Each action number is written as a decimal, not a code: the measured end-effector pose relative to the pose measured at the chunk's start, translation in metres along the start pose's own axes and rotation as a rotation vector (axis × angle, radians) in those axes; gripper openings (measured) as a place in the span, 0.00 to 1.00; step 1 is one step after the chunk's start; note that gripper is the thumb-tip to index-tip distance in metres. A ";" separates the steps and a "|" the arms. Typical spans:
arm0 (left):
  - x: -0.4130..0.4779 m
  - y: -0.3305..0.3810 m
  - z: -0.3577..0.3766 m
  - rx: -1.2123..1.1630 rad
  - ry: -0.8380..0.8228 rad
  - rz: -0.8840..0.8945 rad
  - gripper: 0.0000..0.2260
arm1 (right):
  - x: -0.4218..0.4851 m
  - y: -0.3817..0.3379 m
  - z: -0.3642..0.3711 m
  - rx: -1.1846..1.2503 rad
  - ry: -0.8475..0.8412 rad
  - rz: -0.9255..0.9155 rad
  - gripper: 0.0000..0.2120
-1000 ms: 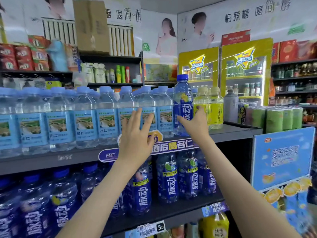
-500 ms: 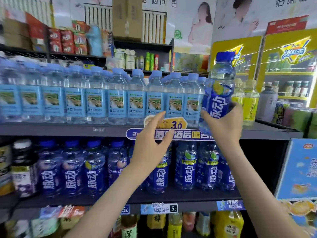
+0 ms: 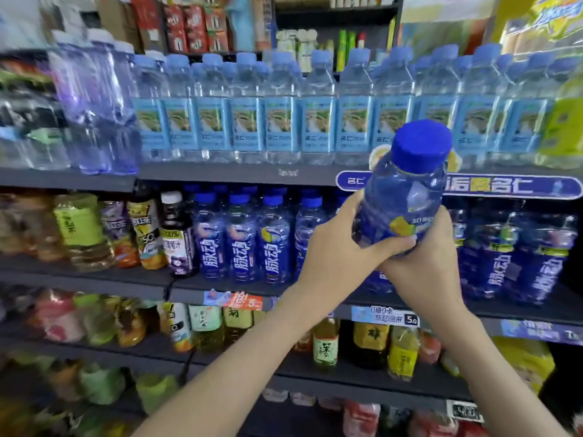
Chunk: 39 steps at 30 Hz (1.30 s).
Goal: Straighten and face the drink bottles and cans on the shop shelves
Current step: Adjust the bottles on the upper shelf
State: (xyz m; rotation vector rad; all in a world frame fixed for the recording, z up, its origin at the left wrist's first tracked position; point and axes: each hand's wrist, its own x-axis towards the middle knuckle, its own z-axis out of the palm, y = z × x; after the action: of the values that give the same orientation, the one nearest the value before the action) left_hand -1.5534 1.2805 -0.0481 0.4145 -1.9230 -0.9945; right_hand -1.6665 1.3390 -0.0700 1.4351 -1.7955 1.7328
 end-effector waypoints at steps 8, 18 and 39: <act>-0.029 -0.080 -0.133 0.035 0.072 -0.015 0.26 | -0.030 -0.036 0.131 0.130 -0.265 -0.026 0.30; -0.025 -0.233 -0.303 0.383 0.247 -0.147 0.19 | -0.080 -0.068 0.294 0.147 -0.190 0.302 0.32; -0.026 -0.278 -0.305 0.050 0.367 -0.141 0.30 | -0.090 -0.064 0.342 0.125 -0.082 0.489 0.33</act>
State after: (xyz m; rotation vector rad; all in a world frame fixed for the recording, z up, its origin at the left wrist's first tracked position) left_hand -1.3121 0.9793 -0.1976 0.7181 -1.6057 -0.8902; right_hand -1.4284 1.0956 -0.1853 1.1902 -2.2620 2.0677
